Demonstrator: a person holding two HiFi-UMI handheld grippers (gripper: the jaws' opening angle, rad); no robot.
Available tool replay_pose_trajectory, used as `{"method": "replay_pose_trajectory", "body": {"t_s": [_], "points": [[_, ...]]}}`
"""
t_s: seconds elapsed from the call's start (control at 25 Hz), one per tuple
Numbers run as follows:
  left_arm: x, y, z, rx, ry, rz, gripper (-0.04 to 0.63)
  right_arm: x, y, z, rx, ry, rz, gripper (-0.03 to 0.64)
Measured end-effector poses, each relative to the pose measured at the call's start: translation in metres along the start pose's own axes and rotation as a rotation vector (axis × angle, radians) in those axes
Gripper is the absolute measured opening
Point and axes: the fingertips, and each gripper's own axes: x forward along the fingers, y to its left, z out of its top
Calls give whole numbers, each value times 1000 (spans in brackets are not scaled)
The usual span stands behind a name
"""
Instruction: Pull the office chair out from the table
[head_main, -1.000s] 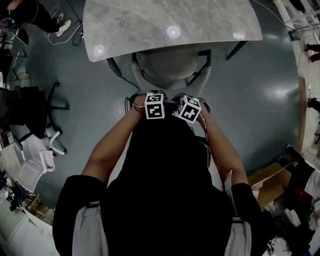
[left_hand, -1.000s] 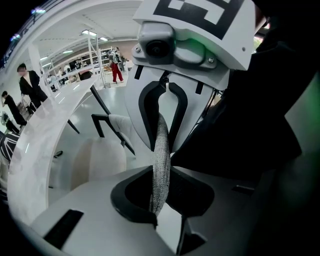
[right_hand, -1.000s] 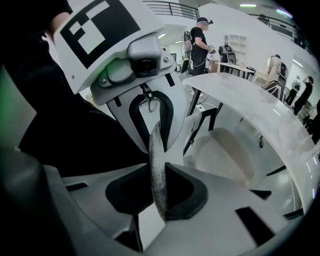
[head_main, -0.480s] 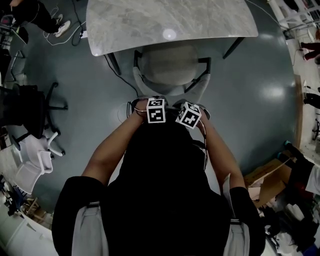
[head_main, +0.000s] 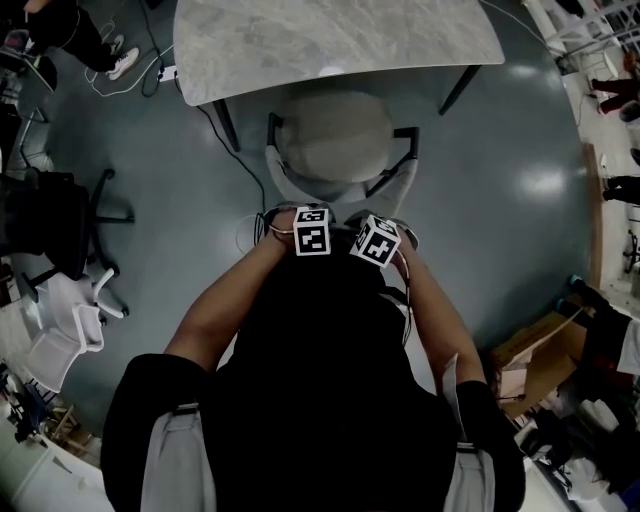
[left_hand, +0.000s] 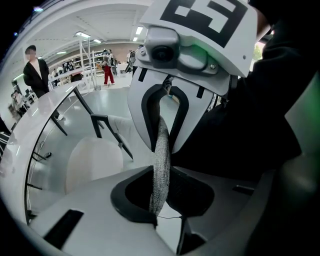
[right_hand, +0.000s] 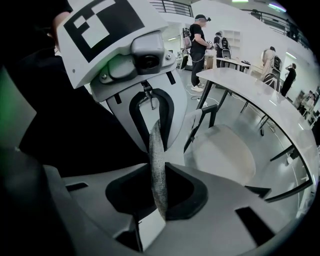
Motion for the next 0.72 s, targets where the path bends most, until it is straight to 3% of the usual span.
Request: {"method": "replay_pose_trajectory", "body": {"t_s": [0.24, 0.72], "points": [[10, -19, 15, -16, 12, 4, 87, -5, 15, -20, -24, 0, 8, 84], [43, -50, 72, -122, 19, 27, 86, -36, 34, -84, -111, 23, 68, 84]]}}
